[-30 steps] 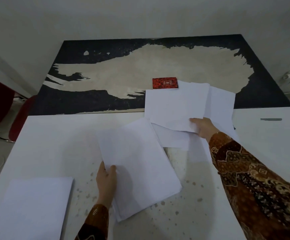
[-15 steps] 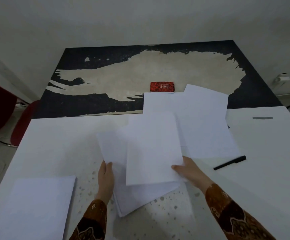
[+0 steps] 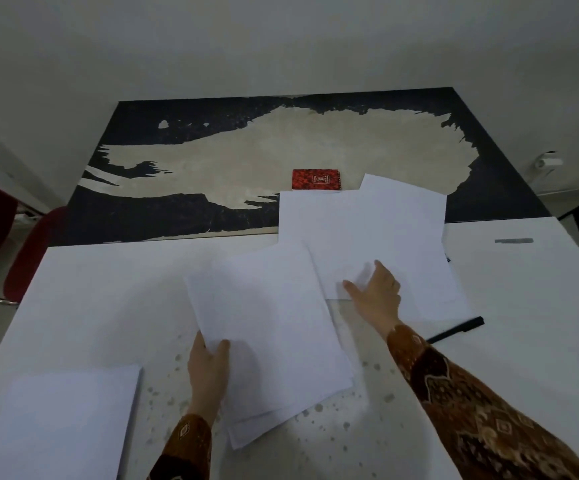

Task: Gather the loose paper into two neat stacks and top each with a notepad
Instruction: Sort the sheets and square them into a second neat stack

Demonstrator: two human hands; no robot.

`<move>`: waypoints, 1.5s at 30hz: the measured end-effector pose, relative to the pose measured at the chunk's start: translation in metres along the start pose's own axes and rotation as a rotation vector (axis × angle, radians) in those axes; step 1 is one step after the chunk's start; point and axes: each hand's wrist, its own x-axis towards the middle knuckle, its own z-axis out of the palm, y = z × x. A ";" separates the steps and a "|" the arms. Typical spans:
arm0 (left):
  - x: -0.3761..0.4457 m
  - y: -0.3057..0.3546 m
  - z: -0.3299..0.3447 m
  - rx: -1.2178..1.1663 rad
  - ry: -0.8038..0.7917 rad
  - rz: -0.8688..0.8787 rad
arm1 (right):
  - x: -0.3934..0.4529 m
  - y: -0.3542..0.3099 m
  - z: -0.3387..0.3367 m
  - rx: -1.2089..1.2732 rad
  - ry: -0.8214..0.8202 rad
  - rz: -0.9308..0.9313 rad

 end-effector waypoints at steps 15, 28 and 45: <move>-0.010 0.002 0.003 -0.027 0.034 0.022 | 0.032 -0.014 0.012 0.164 0.018 0.160; -0.007 0.002 -0.003 -0.021 -0.008 0.017 | 0.030 0.010 -0.032 0.771 -0.010 0.264; -0.014 0.021 -0.009 -0.202 -0.072 -0.068 | -0.114 0.046 0.012 0.594 -0.258 0.015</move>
